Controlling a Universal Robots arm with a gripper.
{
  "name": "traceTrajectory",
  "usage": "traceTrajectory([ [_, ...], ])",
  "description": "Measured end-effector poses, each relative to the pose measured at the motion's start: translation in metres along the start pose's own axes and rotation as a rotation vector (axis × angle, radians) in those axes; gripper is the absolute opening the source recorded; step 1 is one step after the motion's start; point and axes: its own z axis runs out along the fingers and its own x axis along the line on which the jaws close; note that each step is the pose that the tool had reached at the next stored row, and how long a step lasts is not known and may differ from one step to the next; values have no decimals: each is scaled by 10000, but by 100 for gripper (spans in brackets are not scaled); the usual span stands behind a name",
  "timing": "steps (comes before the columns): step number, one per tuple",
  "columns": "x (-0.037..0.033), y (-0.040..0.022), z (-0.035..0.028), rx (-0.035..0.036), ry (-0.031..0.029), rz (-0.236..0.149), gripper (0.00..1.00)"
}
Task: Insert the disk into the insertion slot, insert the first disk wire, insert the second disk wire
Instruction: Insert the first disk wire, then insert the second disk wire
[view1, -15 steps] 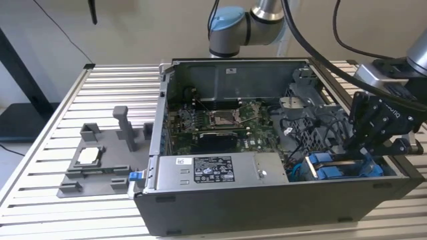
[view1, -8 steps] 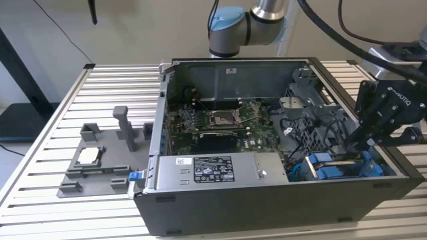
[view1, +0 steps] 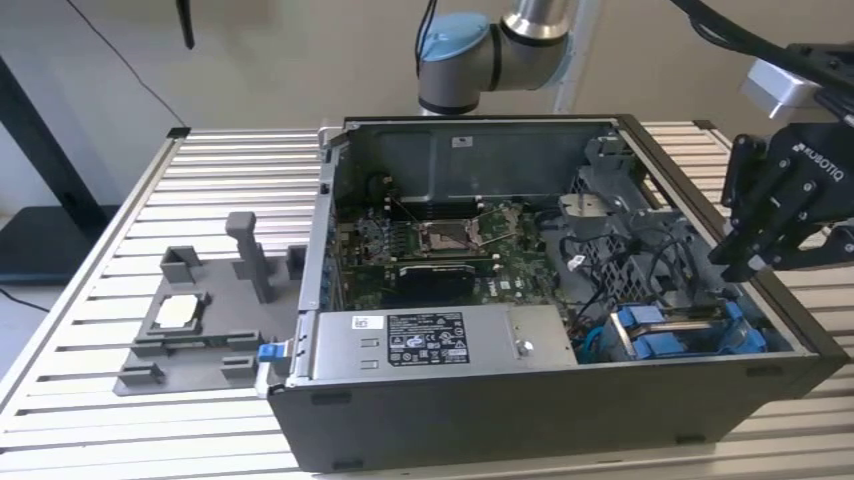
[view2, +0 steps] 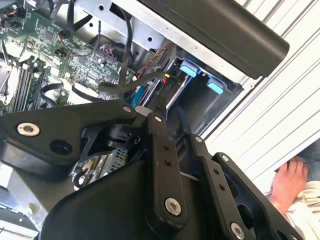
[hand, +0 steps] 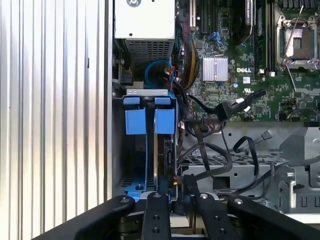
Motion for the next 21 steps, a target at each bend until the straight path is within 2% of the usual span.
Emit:
traceTrajectory([
  [3,-26,33,3,294,-4,-14,27],
  [5,-38,50,5,462,-7,-11,27],
  [11,-40,71,6,470,-7,16,27],
  [14,-42,137,12,470,-8,15,27],
  [21,-64,338,27,470,-7,15,27],
])
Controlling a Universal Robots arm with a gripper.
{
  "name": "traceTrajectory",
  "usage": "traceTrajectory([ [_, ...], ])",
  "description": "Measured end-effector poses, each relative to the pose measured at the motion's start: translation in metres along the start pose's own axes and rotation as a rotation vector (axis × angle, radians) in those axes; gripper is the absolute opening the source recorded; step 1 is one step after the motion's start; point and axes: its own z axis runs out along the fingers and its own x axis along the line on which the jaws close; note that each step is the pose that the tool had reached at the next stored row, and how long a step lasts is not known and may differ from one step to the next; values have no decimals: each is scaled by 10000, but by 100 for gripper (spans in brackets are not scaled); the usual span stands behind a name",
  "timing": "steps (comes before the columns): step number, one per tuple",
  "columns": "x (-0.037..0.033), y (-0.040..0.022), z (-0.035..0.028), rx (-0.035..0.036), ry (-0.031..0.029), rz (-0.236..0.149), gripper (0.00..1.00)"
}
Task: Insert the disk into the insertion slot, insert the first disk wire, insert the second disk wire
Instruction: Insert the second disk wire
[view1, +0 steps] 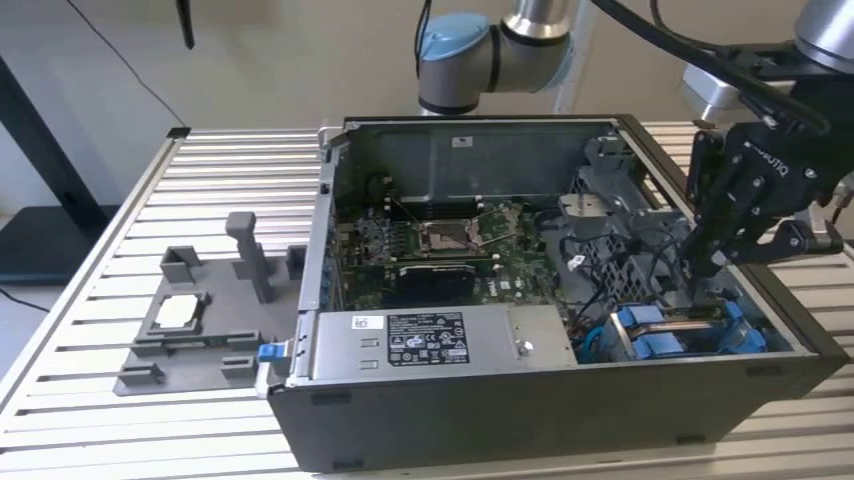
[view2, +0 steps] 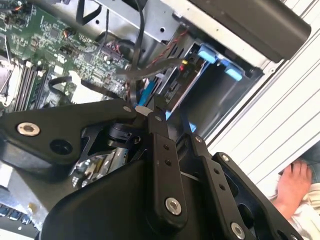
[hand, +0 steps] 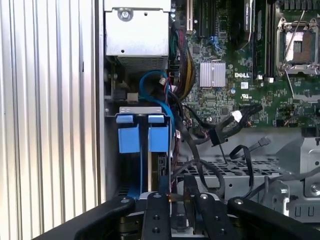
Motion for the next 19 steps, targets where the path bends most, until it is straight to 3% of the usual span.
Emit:
traceTrajectory([
  [10,-97,298,13,13,-1,-2,27],
  [15,-224,388,21,13,-1,-1,27],
  [19,-269,471,26,24,-1,-2,27],
])
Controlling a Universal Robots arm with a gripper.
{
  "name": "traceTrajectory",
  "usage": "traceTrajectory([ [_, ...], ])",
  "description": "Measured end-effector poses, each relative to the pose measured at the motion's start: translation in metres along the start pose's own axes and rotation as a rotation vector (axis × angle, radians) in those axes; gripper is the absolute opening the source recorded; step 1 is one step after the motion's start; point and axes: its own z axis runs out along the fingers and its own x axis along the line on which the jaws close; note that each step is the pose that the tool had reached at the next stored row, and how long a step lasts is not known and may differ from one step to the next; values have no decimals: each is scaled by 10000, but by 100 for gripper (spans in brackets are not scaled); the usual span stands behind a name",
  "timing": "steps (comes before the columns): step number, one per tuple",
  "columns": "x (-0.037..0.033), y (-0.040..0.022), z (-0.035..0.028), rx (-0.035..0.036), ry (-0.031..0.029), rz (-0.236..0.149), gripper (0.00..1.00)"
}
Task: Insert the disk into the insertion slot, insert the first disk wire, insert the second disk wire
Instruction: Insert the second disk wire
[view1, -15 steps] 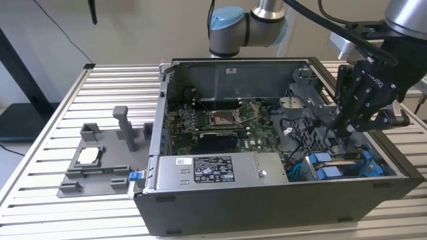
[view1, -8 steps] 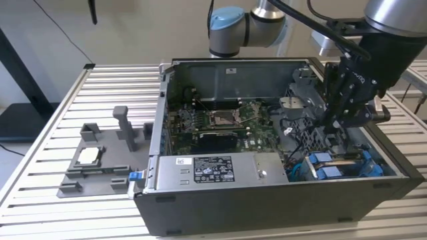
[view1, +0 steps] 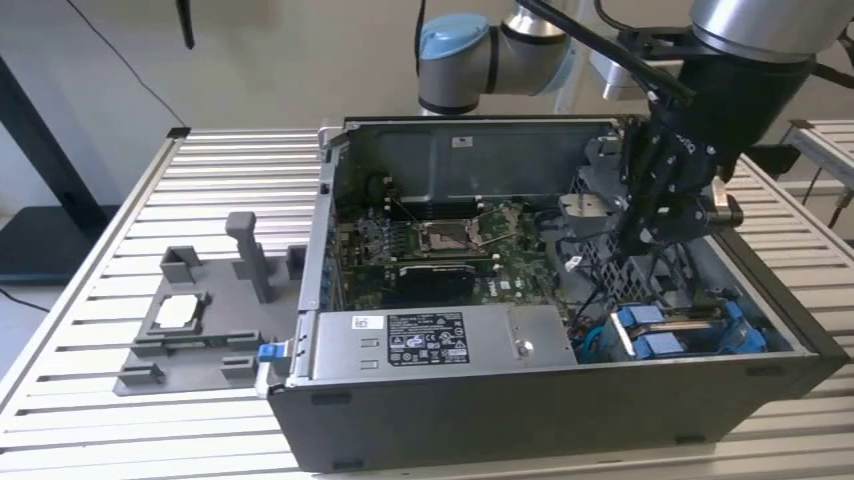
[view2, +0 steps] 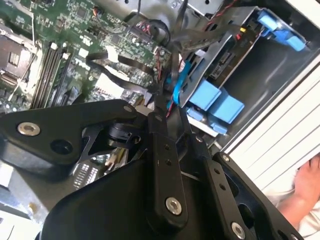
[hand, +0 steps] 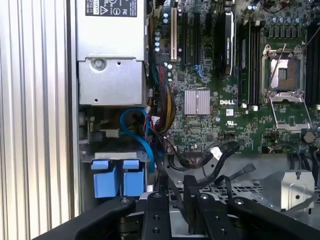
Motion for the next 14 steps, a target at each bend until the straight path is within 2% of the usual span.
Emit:
traceTrajectory([
  [4,-2,39,-6,24,3,-8,27],
  [9,-5,48,-58,30,-1,-12,27],
  [10,-9,49,-56,46,-1,-14,27],
  [12,-34,51,-37,134,15,-33,27],
  [14,-71,53,-1,172,27,-83,27],
])
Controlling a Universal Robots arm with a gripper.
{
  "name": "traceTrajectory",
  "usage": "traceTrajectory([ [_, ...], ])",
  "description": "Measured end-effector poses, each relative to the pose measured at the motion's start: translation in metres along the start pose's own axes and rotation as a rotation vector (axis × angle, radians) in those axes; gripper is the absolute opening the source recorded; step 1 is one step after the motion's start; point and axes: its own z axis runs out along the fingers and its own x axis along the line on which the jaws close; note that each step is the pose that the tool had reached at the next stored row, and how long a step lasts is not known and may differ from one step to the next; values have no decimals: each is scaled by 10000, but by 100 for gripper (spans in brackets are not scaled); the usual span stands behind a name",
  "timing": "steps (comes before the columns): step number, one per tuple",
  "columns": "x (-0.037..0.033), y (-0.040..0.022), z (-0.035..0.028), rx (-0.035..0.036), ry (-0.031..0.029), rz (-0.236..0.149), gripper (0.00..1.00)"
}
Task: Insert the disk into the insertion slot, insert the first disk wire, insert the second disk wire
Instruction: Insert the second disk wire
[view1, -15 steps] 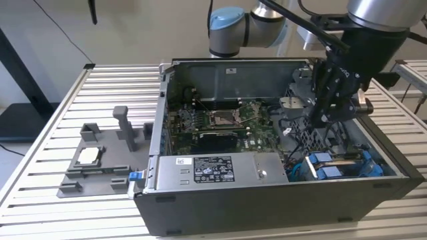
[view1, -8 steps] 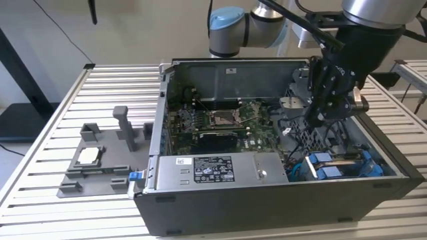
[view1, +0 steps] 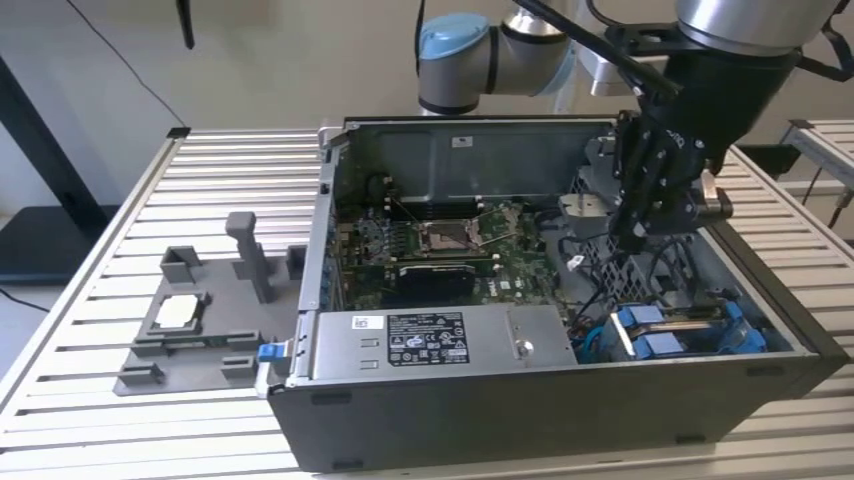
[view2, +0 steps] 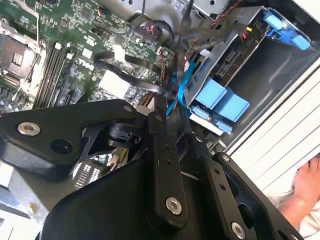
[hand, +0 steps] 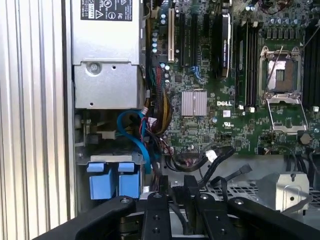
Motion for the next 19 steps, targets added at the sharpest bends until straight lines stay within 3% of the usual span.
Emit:
traceTrajectory([
  [3,-37,7,43,57,22,-115,27],
  [10,-36,10,61,57,91,-258,27],
  [11,-35,10,69,65,129,-258,27],
  [13,-34,10,83,75,278,-259,27],
  [17,-39,9,106,132,654,-262,25],
  [19,-38,8,116,149,701,-264,25],
])
